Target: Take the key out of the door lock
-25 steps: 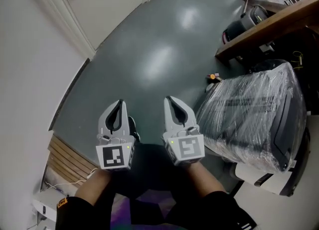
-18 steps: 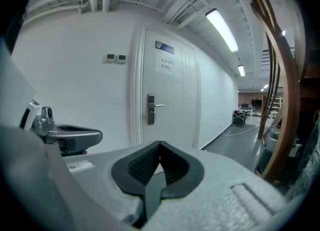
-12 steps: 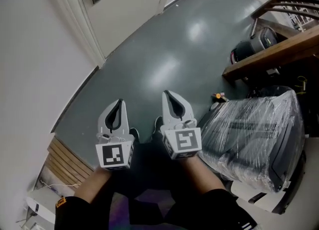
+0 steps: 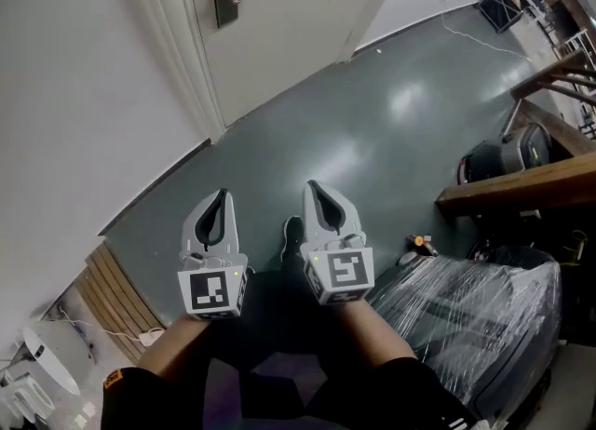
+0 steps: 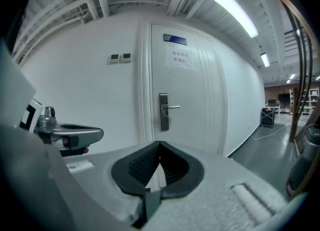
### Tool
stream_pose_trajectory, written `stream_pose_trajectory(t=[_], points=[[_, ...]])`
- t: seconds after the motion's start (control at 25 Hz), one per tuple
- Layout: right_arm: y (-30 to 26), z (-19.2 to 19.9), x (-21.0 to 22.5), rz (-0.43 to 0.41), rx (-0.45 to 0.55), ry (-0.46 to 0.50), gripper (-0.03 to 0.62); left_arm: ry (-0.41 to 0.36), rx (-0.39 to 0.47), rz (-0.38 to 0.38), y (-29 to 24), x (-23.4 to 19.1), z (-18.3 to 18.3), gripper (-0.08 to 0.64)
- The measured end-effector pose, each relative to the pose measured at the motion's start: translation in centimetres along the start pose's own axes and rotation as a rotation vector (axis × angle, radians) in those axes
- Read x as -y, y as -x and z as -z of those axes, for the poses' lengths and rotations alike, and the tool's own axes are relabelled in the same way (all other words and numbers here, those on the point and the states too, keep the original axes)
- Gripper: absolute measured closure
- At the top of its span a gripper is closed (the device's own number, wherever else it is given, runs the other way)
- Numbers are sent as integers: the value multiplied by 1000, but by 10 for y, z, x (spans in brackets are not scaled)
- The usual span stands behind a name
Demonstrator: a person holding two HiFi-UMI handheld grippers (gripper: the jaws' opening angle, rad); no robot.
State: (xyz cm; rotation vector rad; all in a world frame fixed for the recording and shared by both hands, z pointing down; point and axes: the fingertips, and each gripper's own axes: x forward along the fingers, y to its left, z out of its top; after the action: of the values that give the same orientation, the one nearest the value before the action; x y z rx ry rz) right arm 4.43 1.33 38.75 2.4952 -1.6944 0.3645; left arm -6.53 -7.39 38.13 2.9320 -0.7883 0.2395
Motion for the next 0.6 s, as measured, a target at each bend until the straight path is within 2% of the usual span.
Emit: stream_pose_trajectory(t=[0.36, 0.6], points=[[-72, -16, 64, -161, -19, -4, 600, 3, -38, -154, -78, 12, -9, 541], [-103, -17, 89, -229, -26, -13, 600, -18, -43, -207, -111, 22, -16, 541]])
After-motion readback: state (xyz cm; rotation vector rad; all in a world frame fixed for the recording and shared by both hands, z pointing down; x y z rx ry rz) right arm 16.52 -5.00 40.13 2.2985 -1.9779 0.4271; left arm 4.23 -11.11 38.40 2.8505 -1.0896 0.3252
